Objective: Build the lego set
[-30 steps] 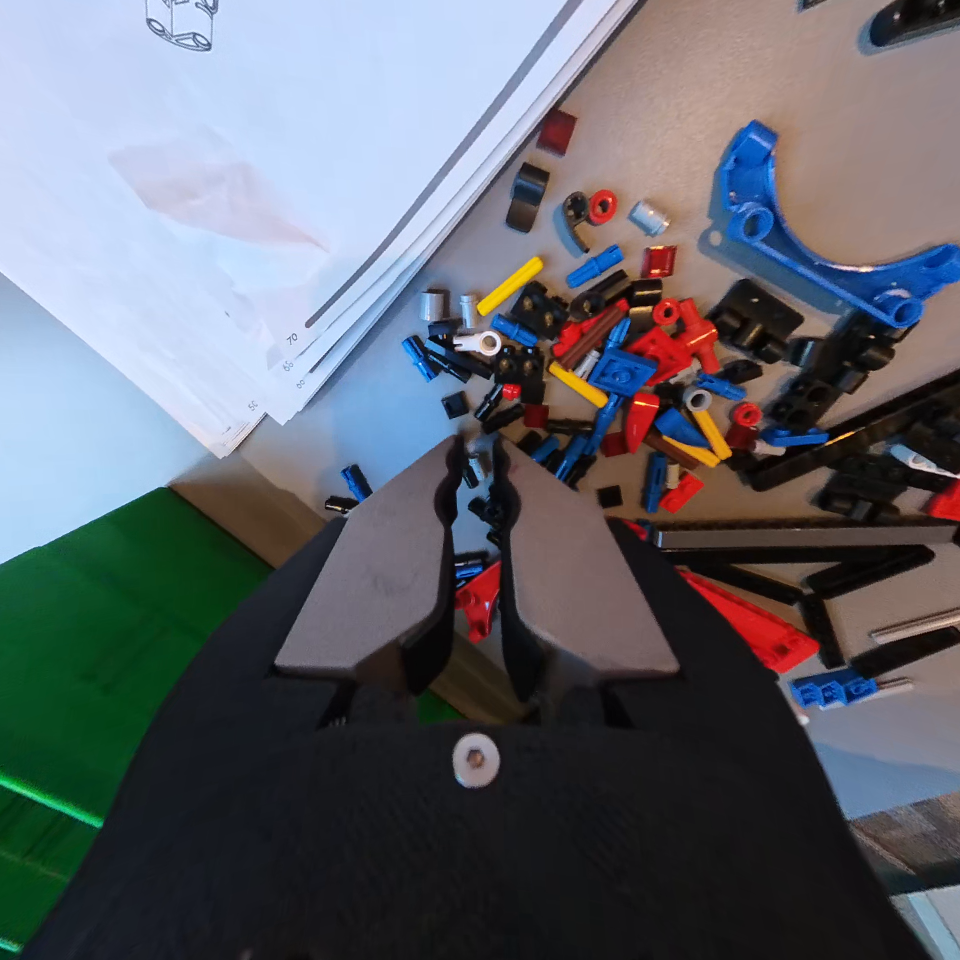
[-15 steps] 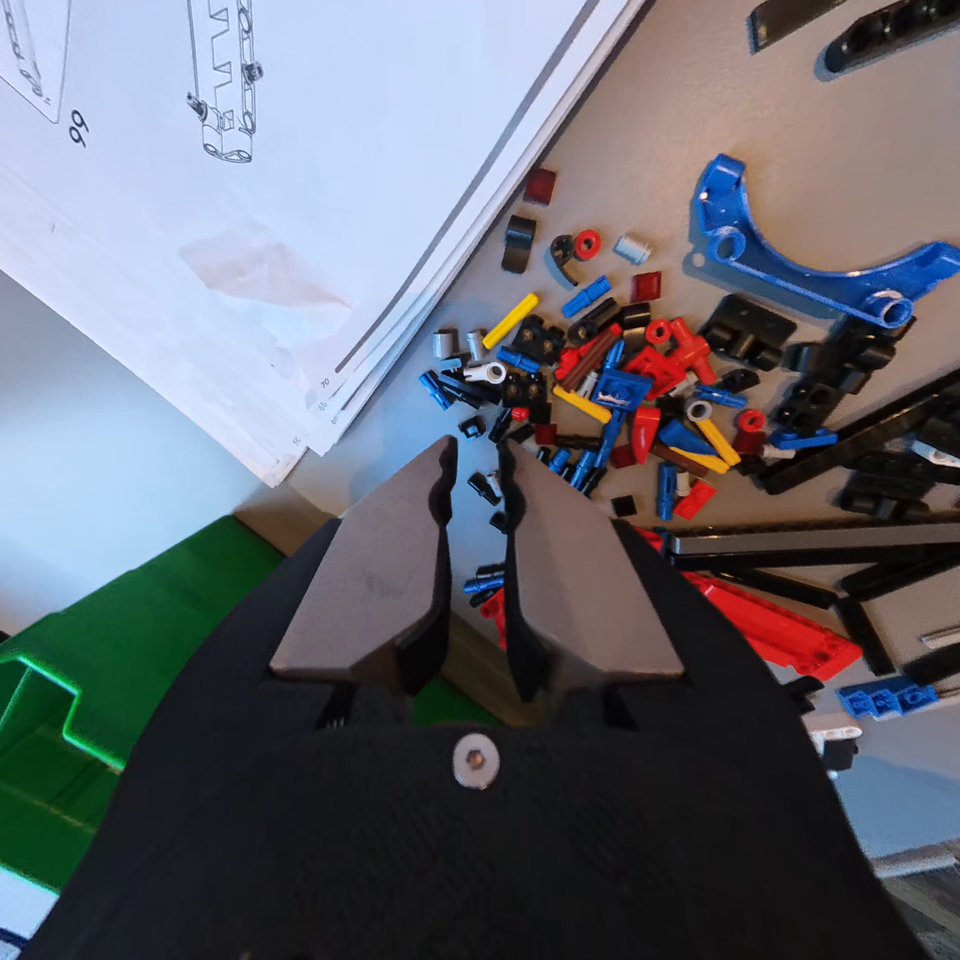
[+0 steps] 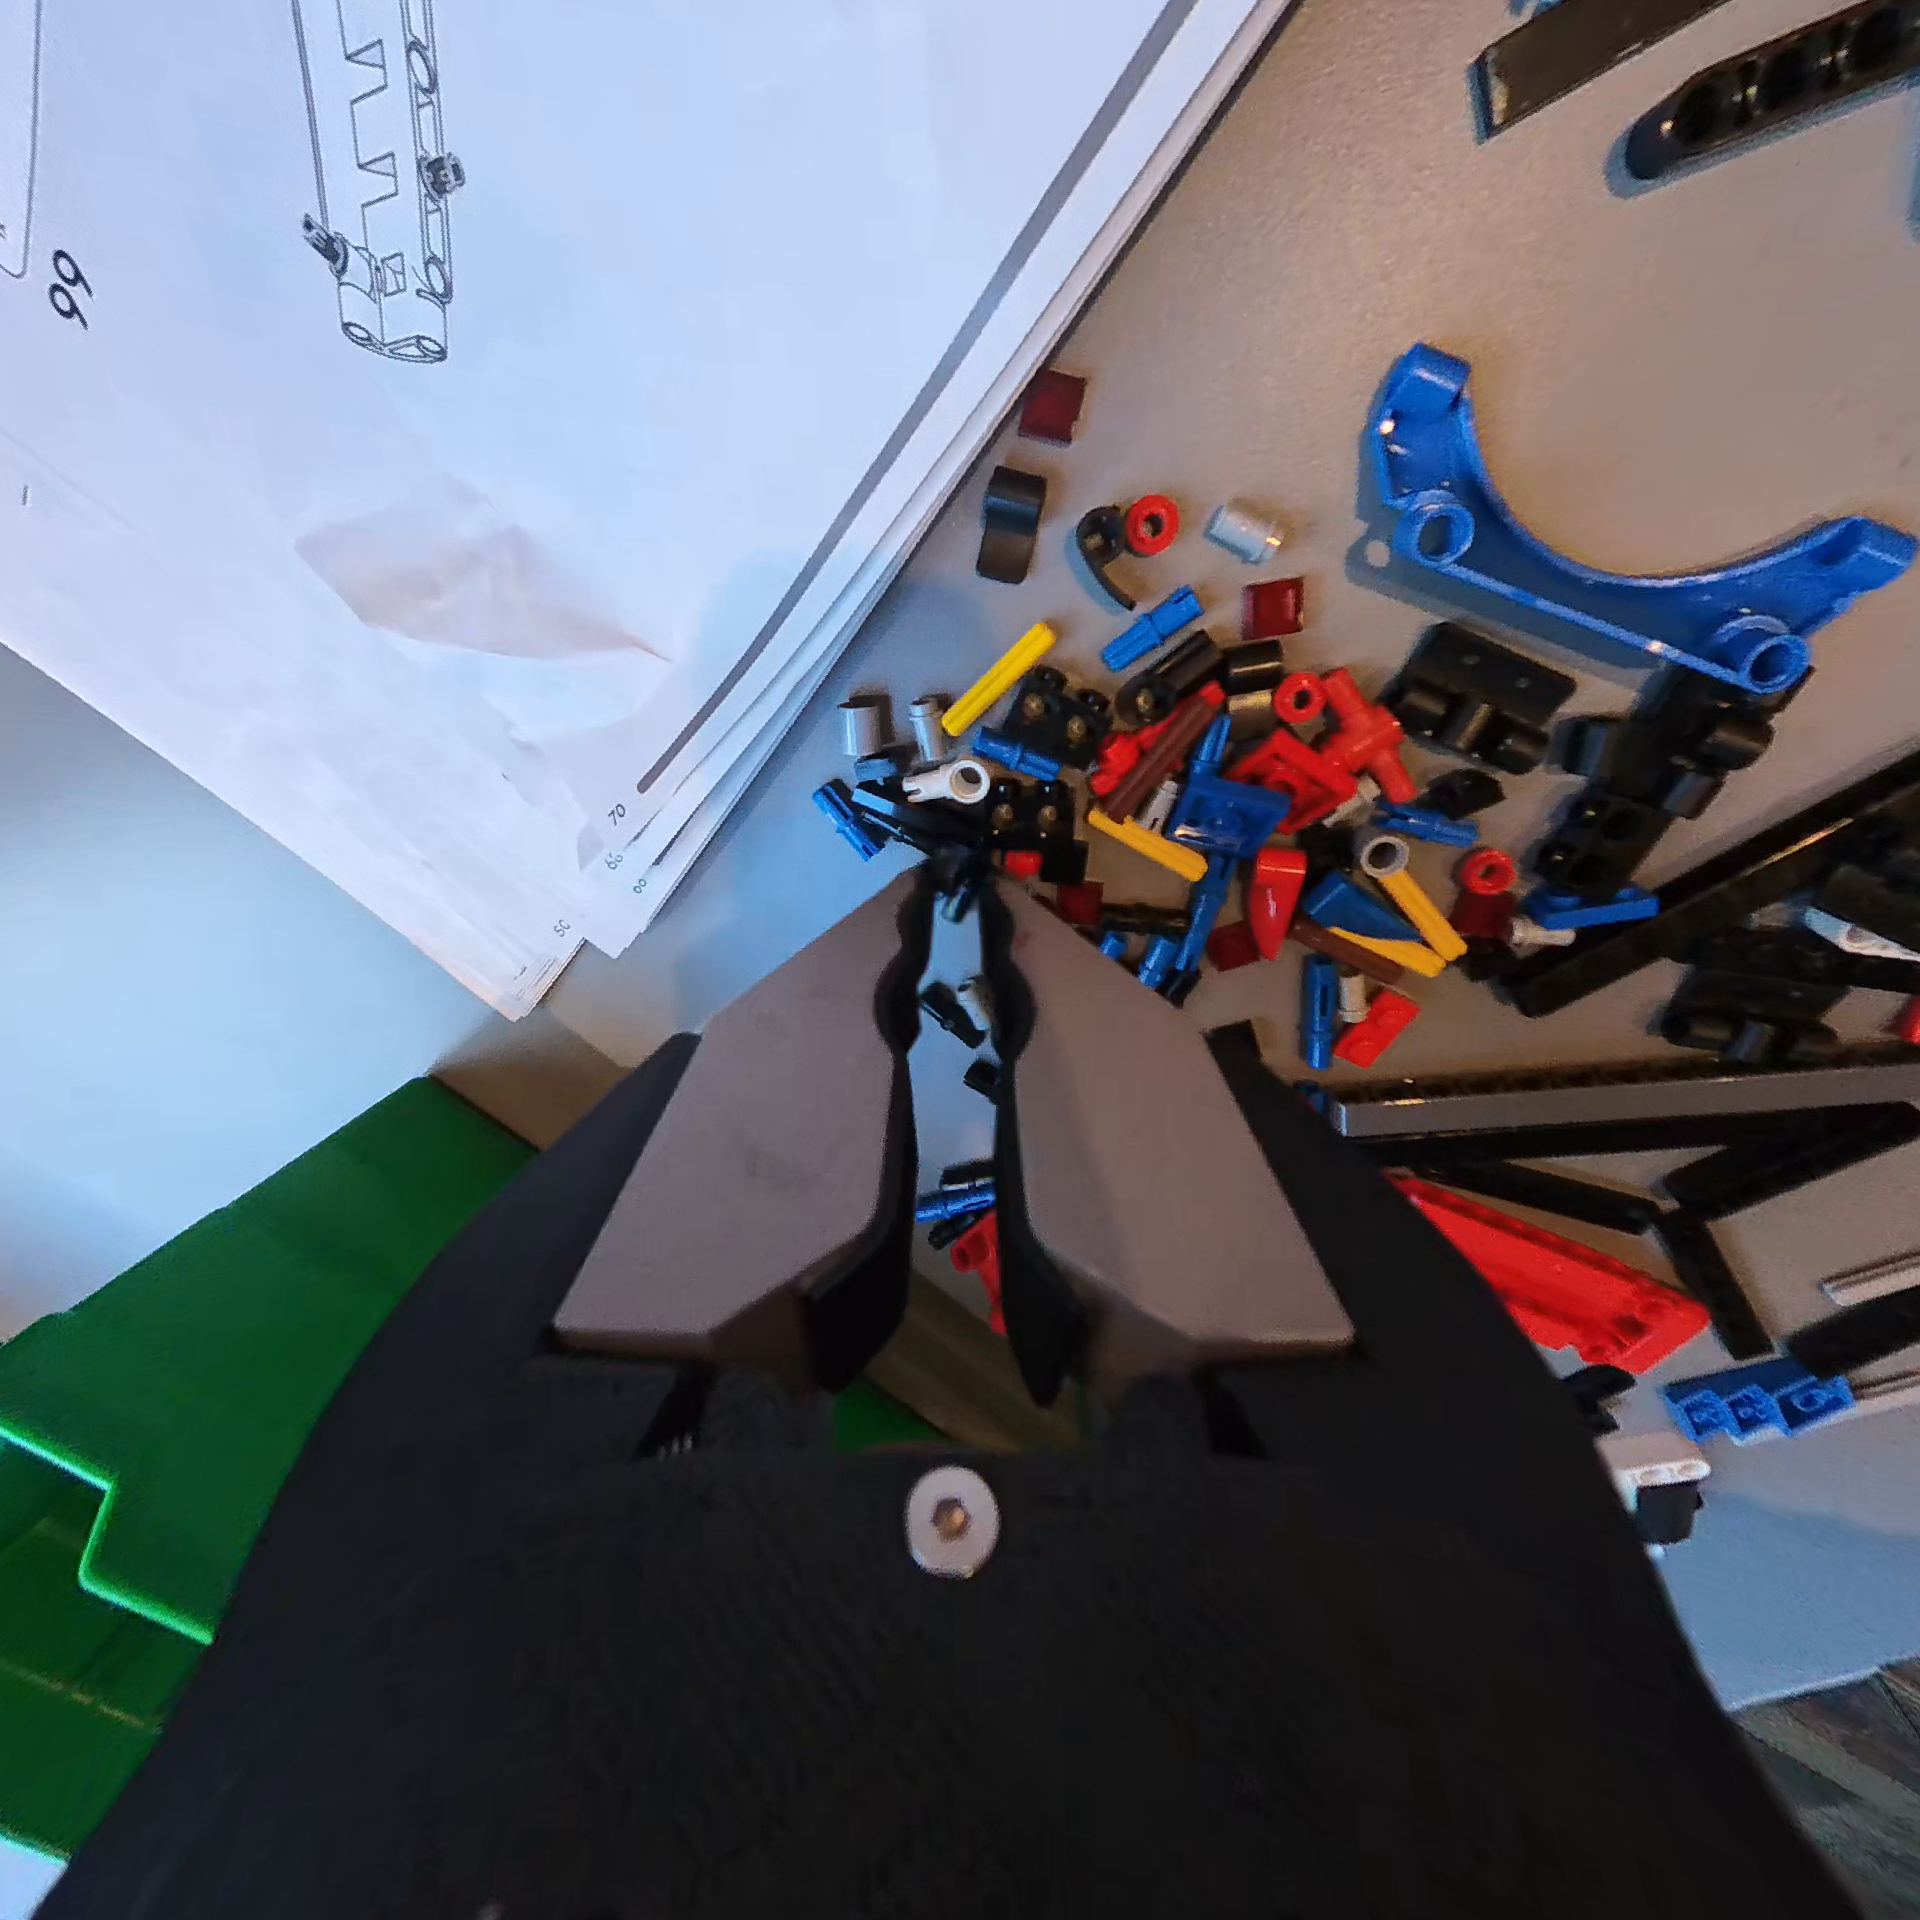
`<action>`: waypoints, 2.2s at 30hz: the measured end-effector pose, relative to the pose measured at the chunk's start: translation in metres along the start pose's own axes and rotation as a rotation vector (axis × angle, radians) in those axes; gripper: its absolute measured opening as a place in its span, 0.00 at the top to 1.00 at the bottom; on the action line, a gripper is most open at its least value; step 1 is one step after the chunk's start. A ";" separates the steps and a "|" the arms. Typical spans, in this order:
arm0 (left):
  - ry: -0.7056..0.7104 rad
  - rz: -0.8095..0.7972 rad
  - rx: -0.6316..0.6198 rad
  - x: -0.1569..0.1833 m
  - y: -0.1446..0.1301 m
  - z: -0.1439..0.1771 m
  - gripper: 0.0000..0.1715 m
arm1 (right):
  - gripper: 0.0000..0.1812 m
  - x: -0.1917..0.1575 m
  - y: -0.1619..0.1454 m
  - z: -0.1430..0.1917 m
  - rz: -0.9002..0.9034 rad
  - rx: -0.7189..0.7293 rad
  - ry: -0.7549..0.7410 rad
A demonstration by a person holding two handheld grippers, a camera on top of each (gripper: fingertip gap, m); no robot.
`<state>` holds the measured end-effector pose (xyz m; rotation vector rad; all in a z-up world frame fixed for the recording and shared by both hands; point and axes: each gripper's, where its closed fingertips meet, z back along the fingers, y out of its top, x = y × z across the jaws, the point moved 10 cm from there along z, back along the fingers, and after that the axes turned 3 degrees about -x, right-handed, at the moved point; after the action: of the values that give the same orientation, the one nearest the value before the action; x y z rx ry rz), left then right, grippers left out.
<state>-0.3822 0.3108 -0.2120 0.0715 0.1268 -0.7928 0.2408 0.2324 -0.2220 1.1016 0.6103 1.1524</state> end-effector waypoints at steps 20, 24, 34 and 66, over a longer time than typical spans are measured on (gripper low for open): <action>0.004 0.023 0.002 0.007 -0.011 0.006 1.00 | 0.92 -0.001 0.000 0.000 0.007 0.006 0.001; 0.011 0.027 0.015 0.005 -0.011 0.008 0.98 | 0.92 -0.001 0.000 0.000 0.008 0.007 0.000; 0.001 -0.029 -0.025 0.001 -0.007 0.004 0.94 | 0.92 0.000 0.000 0.000 0.003 0.002 0.001; 0.038 -0.024 0.081 0.036 -0.010 0.044 0.99 | 0.93 0.000 0.001 0.006 0.000 0.053 -0.003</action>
<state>-0.3611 0.2734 -0.1737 0.1619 0.1315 -0.8210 0.2454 0.2304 -0.2191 1.1485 0.6417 1.1402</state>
